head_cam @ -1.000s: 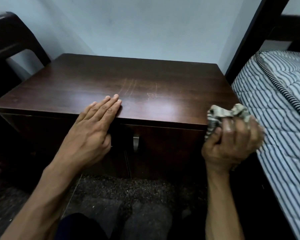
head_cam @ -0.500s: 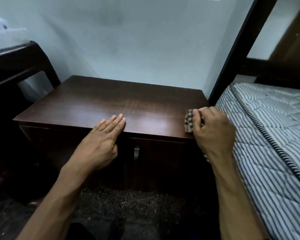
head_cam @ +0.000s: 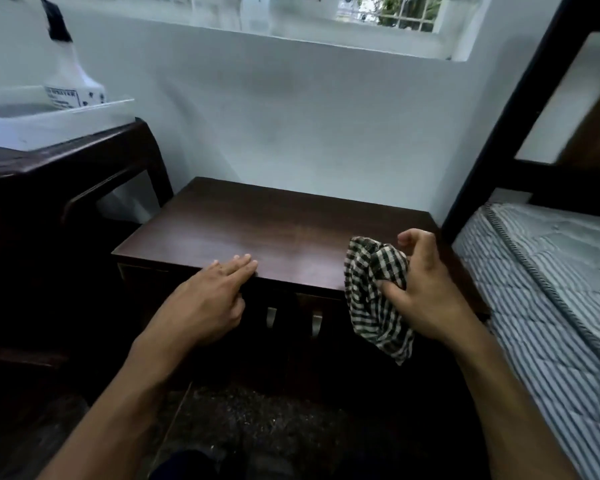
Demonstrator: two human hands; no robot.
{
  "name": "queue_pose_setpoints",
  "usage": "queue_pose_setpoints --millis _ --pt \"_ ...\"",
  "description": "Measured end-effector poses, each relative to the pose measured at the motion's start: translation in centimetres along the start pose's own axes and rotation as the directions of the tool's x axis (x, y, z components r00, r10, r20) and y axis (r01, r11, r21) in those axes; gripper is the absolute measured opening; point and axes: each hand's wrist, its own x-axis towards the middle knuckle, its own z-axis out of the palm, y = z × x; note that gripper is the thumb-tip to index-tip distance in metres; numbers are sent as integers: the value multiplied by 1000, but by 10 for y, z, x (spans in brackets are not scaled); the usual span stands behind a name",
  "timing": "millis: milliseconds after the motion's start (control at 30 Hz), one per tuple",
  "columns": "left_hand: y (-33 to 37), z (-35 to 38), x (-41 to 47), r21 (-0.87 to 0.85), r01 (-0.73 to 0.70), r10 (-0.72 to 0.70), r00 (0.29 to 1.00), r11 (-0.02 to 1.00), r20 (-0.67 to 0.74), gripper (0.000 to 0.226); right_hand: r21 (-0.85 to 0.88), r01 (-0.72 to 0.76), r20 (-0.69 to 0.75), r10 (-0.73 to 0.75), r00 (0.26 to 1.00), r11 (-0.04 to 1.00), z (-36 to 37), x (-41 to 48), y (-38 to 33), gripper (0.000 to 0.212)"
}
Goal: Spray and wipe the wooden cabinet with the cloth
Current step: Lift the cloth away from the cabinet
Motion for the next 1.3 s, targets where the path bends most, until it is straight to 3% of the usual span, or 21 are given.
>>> queue_pose_setpoints --millis 133,333,433,533,600,700,900,1000,1167,1300 --pt "-40 -14 3 11 61 -60 996 998 -60 63 111 156 -163 -137 977 981 21 32 -16 38" --pt "-115 -101 -4 30 266 -259 955 964 -142 52 292 359 -49 -361 931 886 62 129 -109 36" --pt "-150 -164 -6 40 423 -404 886 905 -227 51 400 431 -9 -467 884 809 66 189 -177 38" --pt "-184 -212 -3 5 603 -577 765 798 -285 54 496 494 9 -573 819 714 70 243 -246 39" --pt "-205 -232 1 -15 698 -661 671 716 -335 57 519 534 28 -638 770 667 78 269 -290 40" --pt "-236 -246 8 -27 764 -725 601 645 -336 64 510 575 106 -710 696 639 98 304 -354 40" --pt "-276 -265 24 -72 822 -800 523 565 -294 55 419 596 297 -724 623 685 155 354 -470 47" --pt "-289 -261 26 -102 837 -826 499 538 -263 58 362 598 389 -699 600 715 196 368 -502 37" --pt "-295 -245 27 -78 829 -824 532 554 -193 57 218 678 647 -624 439 702 259 362 -492 42" --pt "-289 -239 24 -56 825 -821 549 562 -157 57 224 719 680 -634 369 658 251 353 -468 50"
